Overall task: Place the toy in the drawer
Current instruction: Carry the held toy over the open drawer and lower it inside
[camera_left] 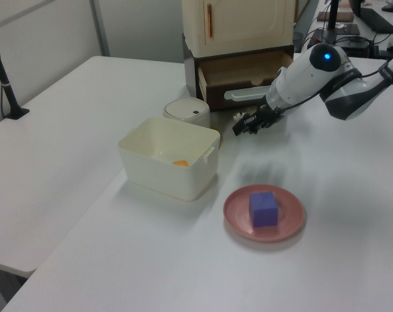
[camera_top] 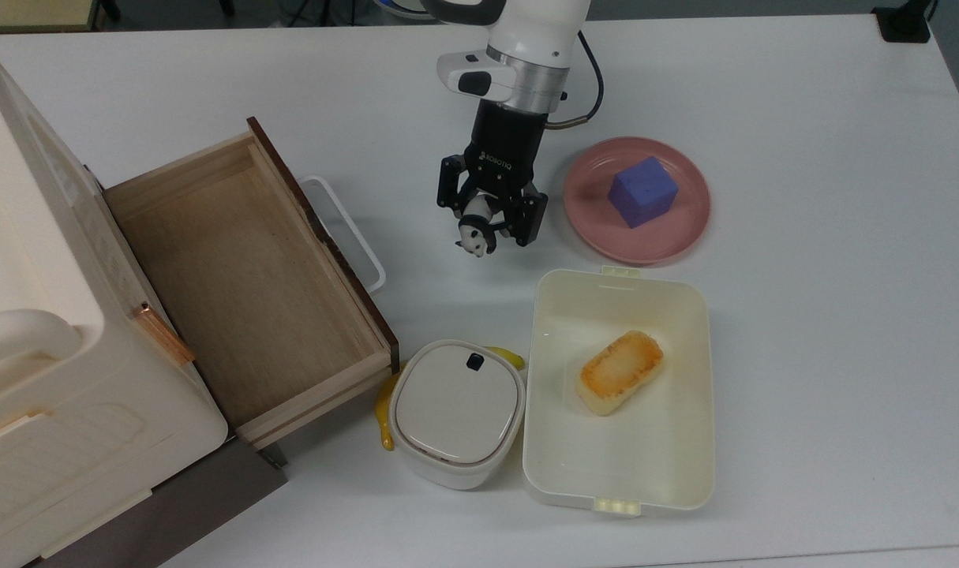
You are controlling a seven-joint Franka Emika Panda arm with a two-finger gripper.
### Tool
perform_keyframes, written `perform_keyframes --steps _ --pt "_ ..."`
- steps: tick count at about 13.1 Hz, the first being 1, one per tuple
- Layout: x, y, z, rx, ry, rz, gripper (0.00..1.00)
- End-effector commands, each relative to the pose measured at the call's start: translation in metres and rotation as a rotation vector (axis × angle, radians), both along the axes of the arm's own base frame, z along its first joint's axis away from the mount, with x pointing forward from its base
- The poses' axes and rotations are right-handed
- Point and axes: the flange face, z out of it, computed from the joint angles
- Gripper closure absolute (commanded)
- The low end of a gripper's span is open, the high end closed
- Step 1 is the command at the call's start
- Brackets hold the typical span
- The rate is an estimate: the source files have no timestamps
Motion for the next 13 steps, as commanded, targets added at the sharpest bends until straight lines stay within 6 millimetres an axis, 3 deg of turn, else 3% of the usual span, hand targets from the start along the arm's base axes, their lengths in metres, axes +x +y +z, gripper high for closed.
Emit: perform_keyframes --steps 1,4,5,7,10,13 --pt "0.008 0.009 0.018 0.005 0.112 0.0 1.0" --pt "0.025 0.007 0.062 0.051 0.398 0.184 1.0" --pt "0.031 -0.003 0.076 0.072 0.45 0.225 1.0" --pt "0.045 -0.036 0.116 0.13 0.488 0.261 1.0" --pt "0.056 -0.082 0.147 0.136 0.471 0.253 1.0" --pt "0.063 -0.157 0.176 0.113 0.449 0.201 1.0"
